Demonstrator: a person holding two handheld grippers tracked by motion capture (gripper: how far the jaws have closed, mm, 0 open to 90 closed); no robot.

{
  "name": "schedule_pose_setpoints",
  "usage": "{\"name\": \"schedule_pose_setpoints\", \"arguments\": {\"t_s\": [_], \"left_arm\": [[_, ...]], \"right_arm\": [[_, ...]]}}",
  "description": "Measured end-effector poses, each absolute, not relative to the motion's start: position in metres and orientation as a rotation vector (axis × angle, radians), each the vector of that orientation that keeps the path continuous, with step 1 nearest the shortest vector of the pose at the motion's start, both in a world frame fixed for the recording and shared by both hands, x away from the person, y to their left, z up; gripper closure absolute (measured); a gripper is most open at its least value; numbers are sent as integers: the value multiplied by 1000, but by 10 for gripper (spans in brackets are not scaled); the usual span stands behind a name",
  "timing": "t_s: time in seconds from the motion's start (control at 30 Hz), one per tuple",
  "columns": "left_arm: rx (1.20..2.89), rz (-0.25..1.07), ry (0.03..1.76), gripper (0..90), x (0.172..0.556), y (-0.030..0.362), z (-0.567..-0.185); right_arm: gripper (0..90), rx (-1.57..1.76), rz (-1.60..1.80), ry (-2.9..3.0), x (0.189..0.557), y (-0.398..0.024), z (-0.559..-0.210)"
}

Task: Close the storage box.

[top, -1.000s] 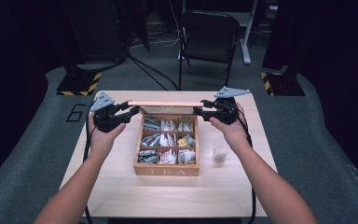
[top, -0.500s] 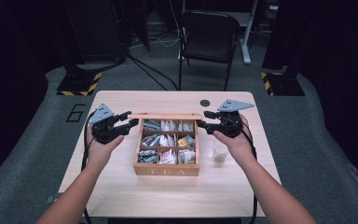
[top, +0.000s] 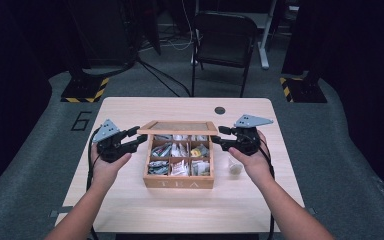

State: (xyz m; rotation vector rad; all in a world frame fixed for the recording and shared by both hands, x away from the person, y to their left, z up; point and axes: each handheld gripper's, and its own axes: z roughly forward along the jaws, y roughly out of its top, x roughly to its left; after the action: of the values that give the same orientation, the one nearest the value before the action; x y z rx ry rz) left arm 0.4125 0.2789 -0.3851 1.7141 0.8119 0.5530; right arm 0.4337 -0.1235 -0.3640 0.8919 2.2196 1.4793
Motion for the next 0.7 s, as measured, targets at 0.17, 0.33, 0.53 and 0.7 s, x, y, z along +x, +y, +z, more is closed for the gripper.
{"name": "schedule_pose_setpoints", "arguments": {"t_s": [0.17,0.33,0.53,0.7], "left_arm": [[1710,558,791,556,402,280,-386],[1728,555,779,555,394,278,-389],[1722,540,788,555,390,279,-397],[1725,537,793,555,386,279,-403]], "right_arm": [[511,896,1484,2228,431,-124,-369],[512,898,1473,2231,425,-123,-374],[511,892,1467,2228,418,-122,-384],[499,893,1461,2228,413,-121,-388]]}}
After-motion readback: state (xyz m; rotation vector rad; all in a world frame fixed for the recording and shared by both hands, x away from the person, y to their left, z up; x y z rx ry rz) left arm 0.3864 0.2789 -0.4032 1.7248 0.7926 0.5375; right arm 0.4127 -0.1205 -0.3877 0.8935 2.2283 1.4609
